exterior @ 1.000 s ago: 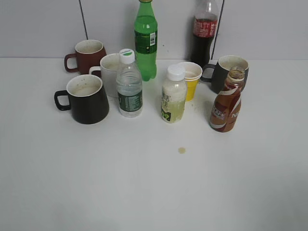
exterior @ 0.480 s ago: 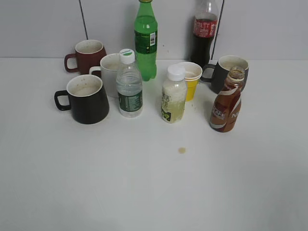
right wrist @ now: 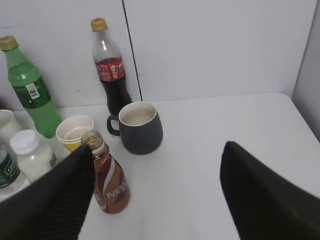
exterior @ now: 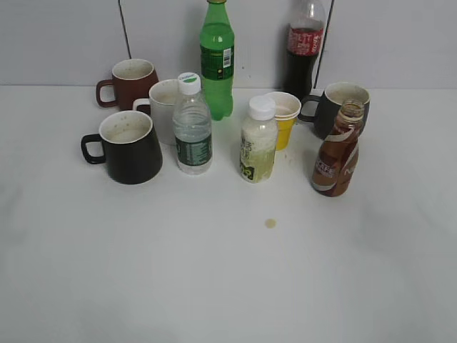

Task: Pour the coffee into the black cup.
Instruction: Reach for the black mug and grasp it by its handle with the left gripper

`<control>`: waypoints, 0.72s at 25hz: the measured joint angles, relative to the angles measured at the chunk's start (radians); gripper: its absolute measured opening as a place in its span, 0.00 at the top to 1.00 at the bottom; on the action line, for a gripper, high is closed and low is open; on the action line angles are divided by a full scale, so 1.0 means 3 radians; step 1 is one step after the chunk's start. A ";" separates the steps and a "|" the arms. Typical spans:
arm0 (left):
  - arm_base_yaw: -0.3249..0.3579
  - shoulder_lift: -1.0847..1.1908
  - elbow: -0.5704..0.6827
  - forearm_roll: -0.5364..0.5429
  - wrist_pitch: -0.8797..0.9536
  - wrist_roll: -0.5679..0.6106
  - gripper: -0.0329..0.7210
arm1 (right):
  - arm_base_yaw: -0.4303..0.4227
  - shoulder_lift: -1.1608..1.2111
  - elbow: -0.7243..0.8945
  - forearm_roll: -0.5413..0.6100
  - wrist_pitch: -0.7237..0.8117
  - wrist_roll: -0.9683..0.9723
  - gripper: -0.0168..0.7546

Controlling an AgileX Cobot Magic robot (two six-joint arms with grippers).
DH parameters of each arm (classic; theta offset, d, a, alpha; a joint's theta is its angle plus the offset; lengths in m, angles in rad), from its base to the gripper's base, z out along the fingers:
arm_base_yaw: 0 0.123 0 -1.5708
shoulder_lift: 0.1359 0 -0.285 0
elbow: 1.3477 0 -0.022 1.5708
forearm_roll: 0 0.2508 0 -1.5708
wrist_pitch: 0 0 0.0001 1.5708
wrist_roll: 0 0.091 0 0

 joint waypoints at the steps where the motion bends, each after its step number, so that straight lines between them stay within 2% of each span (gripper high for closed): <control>1: 0.0000 0.0255 0.0005 -0.0003 -0.0134 0.0000 0.64 | 0.0012 0.0161 0.0000 0.0012 -0.0120 0.0000 0.22; 6: 0.0000 0.1391 0.0021 -0.0006 -0.0709 0.0000 0.64 | 0.0022 0.0981 0.0013 0.0008 -0.0802 0.0000 0.22; 10: 0.0000 0.2215 0.0021 -0.0006 -0.1457 -0.0150 0.64 | 0.0022 0.1456 0.0022 0.0016 -0.1211 -0.0001 0.22; 18: 0.0000 0.3443 0.0021 0.0016 -0.2667 -0.0200 0.64 | 0.0026 0.2099 0.0211 0.0005 -0.2094 0.0042 0.22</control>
